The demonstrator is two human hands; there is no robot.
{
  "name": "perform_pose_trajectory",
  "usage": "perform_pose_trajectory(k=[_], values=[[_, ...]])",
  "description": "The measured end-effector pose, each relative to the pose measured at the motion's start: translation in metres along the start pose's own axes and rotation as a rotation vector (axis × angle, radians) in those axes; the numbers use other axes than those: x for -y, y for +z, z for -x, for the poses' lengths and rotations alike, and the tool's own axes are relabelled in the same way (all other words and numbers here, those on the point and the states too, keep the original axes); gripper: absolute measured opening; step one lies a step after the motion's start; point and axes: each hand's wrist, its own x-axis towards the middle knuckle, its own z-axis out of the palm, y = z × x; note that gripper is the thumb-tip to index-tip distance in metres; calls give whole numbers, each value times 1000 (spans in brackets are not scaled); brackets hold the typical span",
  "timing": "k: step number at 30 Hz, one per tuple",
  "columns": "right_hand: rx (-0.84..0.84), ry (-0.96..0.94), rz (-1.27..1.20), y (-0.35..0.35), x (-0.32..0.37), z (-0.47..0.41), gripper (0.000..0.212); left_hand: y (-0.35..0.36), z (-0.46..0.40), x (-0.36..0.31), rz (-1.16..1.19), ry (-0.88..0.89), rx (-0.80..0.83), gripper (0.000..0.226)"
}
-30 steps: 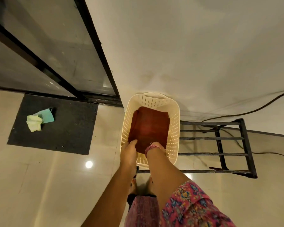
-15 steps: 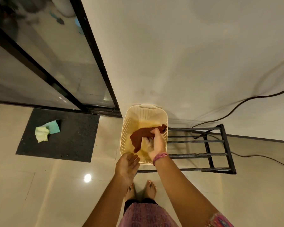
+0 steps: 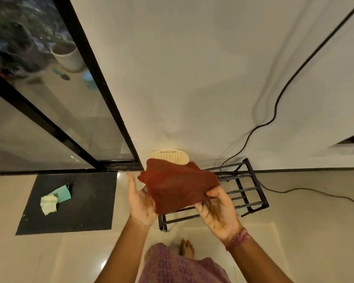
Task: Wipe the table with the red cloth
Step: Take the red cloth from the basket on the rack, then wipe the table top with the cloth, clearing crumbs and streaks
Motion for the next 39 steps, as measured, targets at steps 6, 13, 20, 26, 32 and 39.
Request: perform_pose_trajectory(k=[6,13,20,26,32,39], values=[[-34,-97,48,-18,-7,17,61,25,13,-26,-485,-193,-64,51],[117,-374,-111,-12,-33,42,100,66,23,-50,-736,-347,130,50],[-97,-437,32,-1,-72,67,80,71,38,-49,-1077,-473,311,39],[-441,-570,180,-32,-109,136,51,75,44,-20,-1464,-537,540,58],[-759,-827,204,-71,-168,228,38,73,80,69,-1819,-452,809,81],[-1265,-1053,89,-99,-291,327,67,27,178,169,-2064,-236,1489,98]])
